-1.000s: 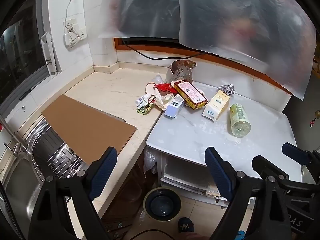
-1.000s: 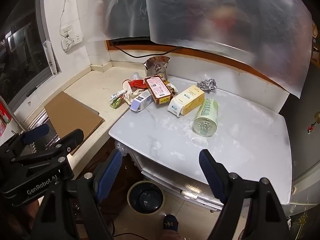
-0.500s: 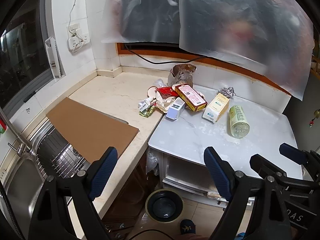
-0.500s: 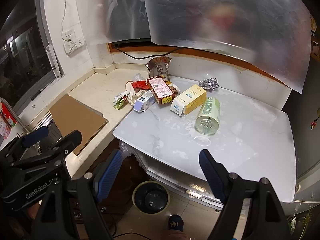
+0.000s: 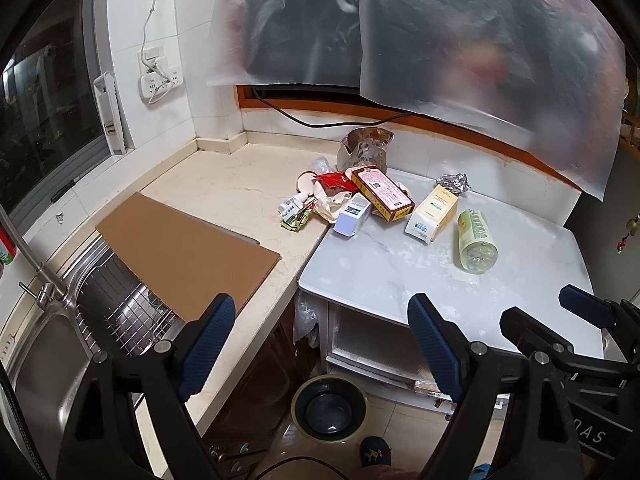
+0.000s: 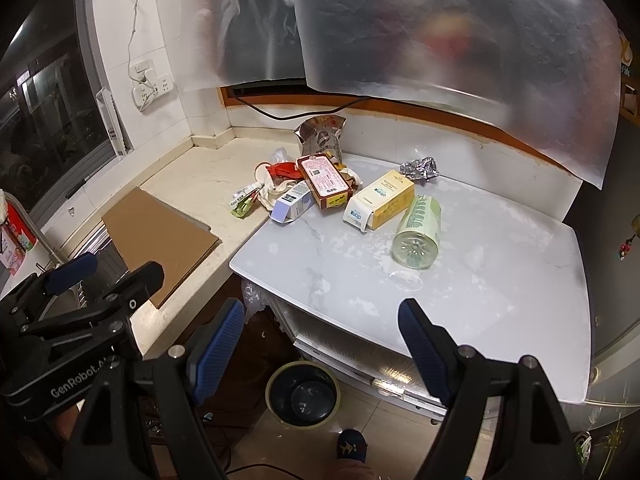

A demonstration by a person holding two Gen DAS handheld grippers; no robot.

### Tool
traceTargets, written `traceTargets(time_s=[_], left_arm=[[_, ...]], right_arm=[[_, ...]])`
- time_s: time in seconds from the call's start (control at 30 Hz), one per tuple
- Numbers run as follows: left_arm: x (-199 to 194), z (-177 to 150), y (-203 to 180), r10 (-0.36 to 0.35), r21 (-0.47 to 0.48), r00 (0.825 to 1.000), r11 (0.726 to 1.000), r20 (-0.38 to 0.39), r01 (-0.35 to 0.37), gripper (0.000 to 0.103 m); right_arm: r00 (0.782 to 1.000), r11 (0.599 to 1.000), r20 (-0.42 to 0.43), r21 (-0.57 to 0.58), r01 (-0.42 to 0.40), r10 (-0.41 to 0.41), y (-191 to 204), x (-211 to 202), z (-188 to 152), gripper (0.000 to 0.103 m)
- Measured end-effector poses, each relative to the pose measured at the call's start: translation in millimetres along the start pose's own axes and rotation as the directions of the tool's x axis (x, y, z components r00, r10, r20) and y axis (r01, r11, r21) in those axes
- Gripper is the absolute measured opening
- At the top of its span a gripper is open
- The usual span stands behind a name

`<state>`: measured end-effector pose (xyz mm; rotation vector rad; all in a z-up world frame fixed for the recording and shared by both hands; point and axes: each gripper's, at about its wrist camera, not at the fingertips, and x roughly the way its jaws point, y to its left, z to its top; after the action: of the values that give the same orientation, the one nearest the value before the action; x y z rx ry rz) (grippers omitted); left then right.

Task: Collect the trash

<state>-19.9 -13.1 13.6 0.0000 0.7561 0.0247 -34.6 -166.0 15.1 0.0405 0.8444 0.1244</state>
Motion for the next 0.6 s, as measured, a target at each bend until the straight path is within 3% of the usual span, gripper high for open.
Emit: traceTargets(time_s=[0.6], left_arm=[[-0.4, -0.9, -2.7, 0.013, 0.012, 1.000, 1.000, -0.028, -0.013, 0.086]], right_arm=[[1.000, 1.000, -0.007, 0.008, -0.018, 0.018, -1.5, -0.7, 0.8, 0.080]])
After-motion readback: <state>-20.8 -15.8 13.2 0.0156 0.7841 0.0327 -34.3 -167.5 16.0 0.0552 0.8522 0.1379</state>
